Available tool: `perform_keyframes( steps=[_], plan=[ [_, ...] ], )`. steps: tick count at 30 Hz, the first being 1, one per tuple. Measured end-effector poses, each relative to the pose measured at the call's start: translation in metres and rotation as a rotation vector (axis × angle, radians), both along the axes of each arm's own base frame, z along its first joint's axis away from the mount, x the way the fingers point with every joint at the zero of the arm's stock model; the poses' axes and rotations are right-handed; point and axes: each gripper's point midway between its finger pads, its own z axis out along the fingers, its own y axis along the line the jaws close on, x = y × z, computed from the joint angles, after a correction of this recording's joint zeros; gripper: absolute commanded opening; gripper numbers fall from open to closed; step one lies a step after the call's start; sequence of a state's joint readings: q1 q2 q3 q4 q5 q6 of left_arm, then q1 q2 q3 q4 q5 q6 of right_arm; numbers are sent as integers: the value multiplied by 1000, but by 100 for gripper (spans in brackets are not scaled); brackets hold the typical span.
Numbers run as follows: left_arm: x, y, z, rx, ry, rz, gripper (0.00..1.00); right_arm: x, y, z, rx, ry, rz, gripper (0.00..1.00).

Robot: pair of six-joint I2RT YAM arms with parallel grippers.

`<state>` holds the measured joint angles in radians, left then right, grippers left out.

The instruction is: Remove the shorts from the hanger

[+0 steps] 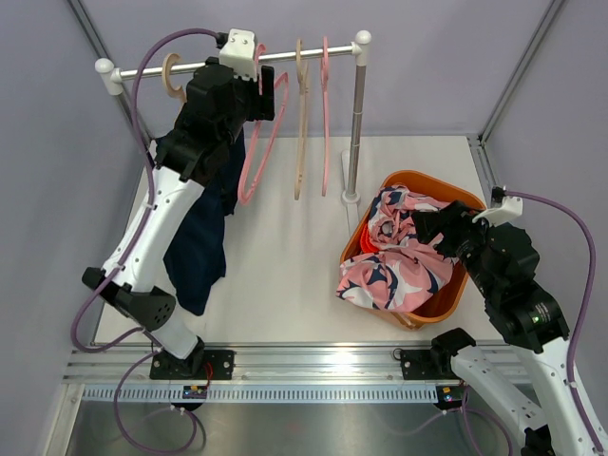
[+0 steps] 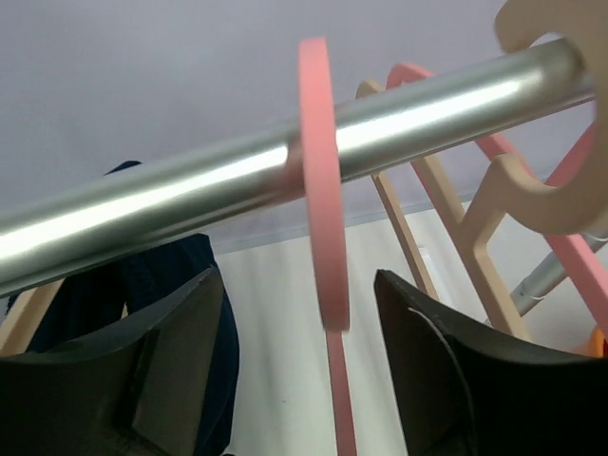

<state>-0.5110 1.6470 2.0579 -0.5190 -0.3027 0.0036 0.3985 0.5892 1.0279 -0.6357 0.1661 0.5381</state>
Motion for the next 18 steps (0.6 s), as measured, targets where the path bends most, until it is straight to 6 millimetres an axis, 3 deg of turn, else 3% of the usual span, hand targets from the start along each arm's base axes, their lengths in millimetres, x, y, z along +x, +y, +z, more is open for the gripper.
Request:
perform_keyframes(
  steps=[6, 12, 18],
  plan=[
    [-28, 14, 30, -41, -52, -4, 77, 0, 0, -1, -1, 2, 0, 76],
    [-52, 27, 43, -70, -64, -1, 77, 1, 0, -4, -4, 8, 0, 76],
    [-85, 58, 57, -90, -92, 65, 80, 2, 1, -11, -9, 22, 0, 76]
  ],
)
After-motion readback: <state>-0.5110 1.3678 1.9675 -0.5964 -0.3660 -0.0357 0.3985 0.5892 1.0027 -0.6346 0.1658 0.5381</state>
